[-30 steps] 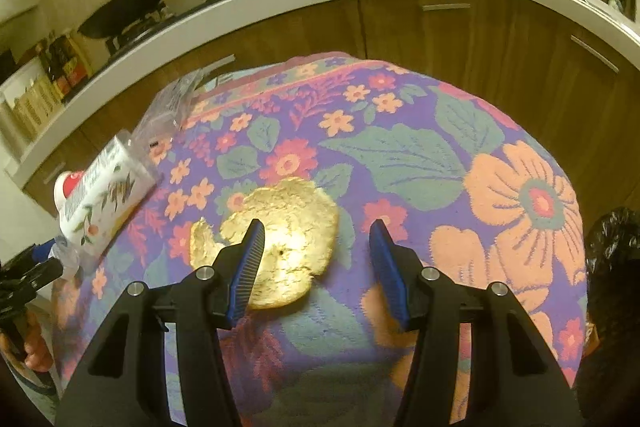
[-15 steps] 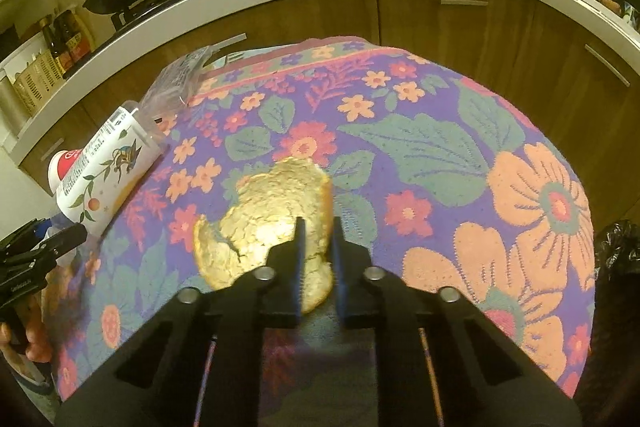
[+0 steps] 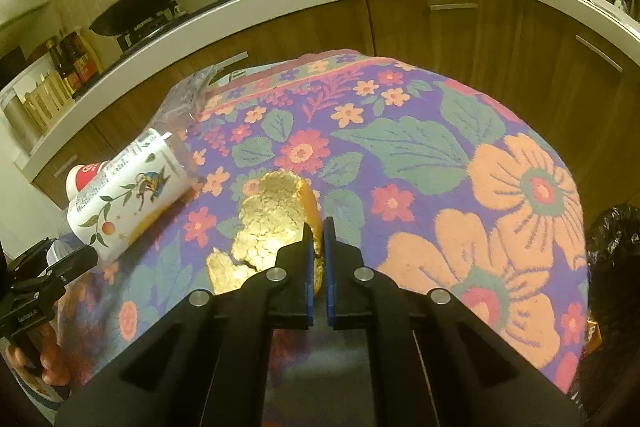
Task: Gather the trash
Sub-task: 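Carry the bottle in left tool while right tool carries the bread crust to the bin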
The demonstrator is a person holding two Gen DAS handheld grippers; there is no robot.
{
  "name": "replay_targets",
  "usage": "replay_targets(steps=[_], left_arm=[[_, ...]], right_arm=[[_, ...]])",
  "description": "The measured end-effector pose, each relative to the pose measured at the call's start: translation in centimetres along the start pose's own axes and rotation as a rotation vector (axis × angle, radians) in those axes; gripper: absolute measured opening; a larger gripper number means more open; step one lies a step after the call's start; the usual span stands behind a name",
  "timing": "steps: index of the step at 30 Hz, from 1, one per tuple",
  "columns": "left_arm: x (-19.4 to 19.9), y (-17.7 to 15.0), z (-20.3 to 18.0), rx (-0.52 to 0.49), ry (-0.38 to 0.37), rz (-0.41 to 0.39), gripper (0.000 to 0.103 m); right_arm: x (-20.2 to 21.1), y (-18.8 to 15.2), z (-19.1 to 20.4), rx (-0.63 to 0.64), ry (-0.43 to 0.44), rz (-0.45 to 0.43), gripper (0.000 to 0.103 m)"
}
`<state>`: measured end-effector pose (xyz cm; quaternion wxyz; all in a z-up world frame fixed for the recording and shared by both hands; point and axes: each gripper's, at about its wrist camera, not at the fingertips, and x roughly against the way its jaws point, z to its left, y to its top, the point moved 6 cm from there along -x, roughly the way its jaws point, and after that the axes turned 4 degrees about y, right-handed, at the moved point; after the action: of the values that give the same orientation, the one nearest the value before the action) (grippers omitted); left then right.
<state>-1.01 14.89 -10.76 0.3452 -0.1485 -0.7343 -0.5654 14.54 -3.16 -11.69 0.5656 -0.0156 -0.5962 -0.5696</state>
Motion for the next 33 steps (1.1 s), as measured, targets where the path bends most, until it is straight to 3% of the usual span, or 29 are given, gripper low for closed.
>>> replay_targets(steps=[14, 22, 33], left_arm=[[2.8, 3.1, -8.8, -0.125, -0.113, -0.074, 0.059], [1.9, 5.2, -19.3, -0.282, -0.204, -0.052, 0.059], [-0.6, 6.2, -35.8, -0.493, -0.328, -0.053, 0.058]], right_arm=[[8.6, -0.3, -4.3, -0.057, -0.026, -0.149, 0.002], [14.5, -1.7, -12.5, -0.187, -0.117, -0.246, 0.002], [18.8, -6.7, -25.4, -0.425, -0.242, -0.271, 0.002]])
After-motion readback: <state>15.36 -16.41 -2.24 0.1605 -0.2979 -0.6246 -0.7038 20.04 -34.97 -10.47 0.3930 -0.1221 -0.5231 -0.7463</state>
